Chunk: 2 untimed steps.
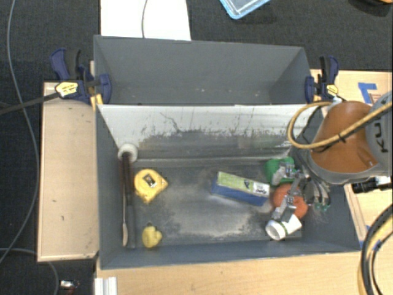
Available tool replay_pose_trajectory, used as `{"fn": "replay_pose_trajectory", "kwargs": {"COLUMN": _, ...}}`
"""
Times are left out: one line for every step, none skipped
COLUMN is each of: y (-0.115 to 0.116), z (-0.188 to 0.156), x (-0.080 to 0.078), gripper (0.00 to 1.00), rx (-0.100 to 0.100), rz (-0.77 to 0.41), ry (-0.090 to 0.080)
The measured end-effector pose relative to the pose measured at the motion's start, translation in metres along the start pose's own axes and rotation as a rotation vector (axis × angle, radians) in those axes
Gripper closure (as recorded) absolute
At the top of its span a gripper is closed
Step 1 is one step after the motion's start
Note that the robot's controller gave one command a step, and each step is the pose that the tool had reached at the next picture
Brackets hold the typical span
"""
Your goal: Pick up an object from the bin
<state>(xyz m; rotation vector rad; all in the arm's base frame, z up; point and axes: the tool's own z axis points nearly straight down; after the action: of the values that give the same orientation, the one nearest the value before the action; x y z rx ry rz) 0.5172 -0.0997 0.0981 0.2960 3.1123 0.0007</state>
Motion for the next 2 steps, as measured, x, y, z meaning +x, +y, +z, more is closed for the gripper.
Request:
{"fn": "replay_pose_trajectory", "kwargs": {"y": 0.003, "z": 0.012, "x": -0.017, "gripper": 0.0, "rx": 0.001, "rz": -0.054, "ry": 0.013}}
{"fn": "replay_pose_trajectory", "kwargs": {"y": 0.024, "z": 0.004, "x": -0.03, "gripper": 0.0, "rx": -0.001, "rz": -0.154, "ry": 0.007}}
